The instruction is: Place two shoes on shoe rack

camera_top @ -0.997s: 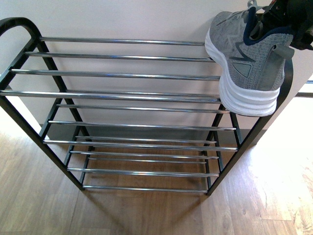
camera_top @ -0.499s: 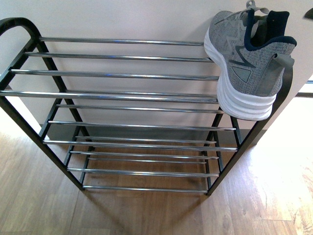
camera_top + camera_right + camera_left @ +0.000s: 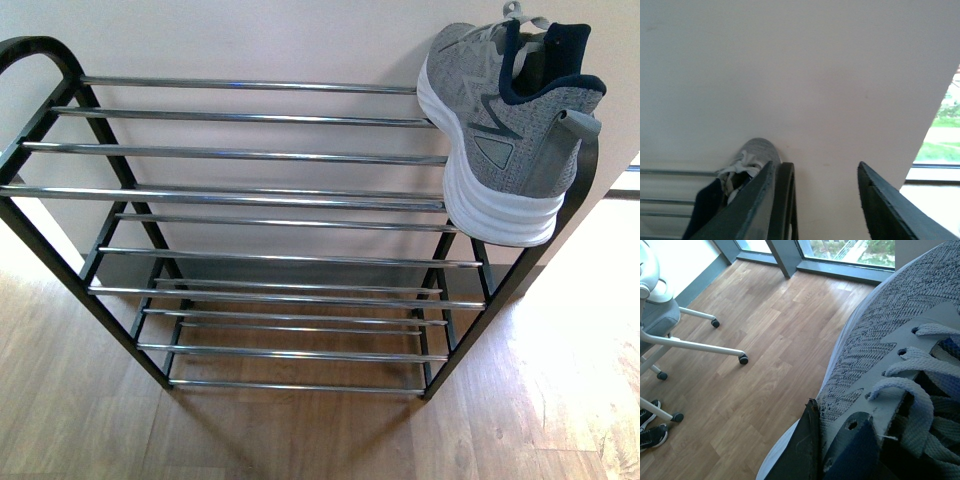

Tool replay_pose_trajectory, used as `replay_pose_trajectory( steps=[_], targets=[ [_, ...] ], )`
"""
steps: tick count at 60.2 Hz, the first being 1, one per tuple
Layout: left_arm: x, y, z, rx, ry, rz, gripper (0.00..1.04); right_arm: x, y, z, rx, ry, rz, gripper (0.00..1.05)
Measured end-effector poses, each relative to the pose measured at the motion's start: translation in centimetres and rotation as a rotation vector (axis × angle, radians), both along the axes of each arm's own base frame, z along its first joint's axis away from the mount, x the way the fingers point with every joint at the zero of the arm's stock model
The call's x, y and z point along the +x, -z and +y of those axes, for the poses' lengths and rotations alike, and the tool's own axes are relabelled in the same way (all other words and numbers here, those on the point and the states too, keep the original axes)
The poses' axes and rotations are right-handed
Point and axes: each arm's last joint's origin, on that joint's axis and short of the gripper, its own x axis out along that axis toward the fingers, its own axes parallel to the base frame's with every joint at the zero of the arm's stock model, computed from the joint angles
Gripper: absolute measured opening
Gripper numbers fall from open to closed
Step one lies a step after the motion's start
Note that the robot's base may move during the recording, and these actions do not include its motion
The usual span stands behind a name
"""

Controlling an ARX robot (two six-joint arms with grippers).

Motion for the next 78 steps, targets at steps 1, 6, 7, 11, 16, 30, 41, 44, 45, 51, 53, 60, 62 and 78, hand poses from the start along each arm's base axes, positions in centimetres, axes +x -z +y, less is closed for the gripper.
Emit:
replay_pose_trajectory(
  steps=[1, 6, 7, 11, 16, 30, 41, 44, 45, 51, 53, 60, 62, 78],
  targets=[
    [0.0, 0.0, 0.0, 0.0, 0.0, 0.0, 0.01, -0.3, 0.2, -0.2, -0.002, 0.002, -0.002, 0.44],
    [0.0, 0.0, 0.0, 0.0, 0.0, 0.0, 0.01, -1.4, 0.9, -0.6, -0.008, 0.009, 0.001, 0.31],
    [0.0, 0.0, 0.0, 0.0, 0.0, 0.0, 0.01, -1.7, 1.2, -0.7, -0.01, 0.01, 0.004, 0.28],
    [0.0, 0.0, 0.0, -0.001, 0.0, 0.0, 0.01, -2.5, 1.7, -0.9, -0.016, 0.008, 0.011, 0.19],
    [0.0, 0.0, 0.0, 0.0, 0.0, 0.0, 0.01, -3.5, 2.4, -1.2, -0.021, 0.001, 0.014, 0.05],
    [0.0, 0.0, 0.0, 0.0, 0.0, 0.0, 0.01, -5.7, 3.5, -2.4, -0.025, -0.005, 0.005, 0.01],
    [0.0, 0.0, 0.0, 0.0, 0.0, 0.0, 0.01, -7.9, 4.5, -2.7, -0.025, 0.007, 0.009, 0.01],
    [0.0, 0.0, 0.0, 0.0, 0.0, 0.0, 0.01, -8.3, 4.6, -2.7, -0.025, 0.007, 0.009, 0.01],
    [0.0, 0.0, 0.0, 0.0, 0.0, 0.0, 0.01, -8.4, 4.7, -2.7, -0.025, 0.007, 0.009, 0.01],
    [0.0, 0.0, 0.0, 0.0, 0.0, 0.0, 0.01, -9.2, 4.9, -2.7, -0.025, 0.008, 0.008, 0.01],
    [0.0, 0.0, 0.0, 0.0, 0.0, 0.0, 0.01, -9.4, 5.0, -2.7, -0.025, 0.007, 0.008, 0.01],
    [0.0, 0.0, 0.0, 0.0, 0.0, 0.0, 0.01, -10.0, 5.5, -2.7, -0.025, 0.005, -0.006, 0.01],
    [0.0, 0.0, 0.0, -0.001, 0.0, 0.0, 0.01, -10.2, 5.4, -2.7, -0.025, 0.005, -0.01, 0.01],
    [0.0, 0.0, 0.0, 0.0, 0.0, 0.0, 0.01, -11.4, 5.1, -2.7, -0.025, 0.006, -0.022, 0.01]
  ],
)
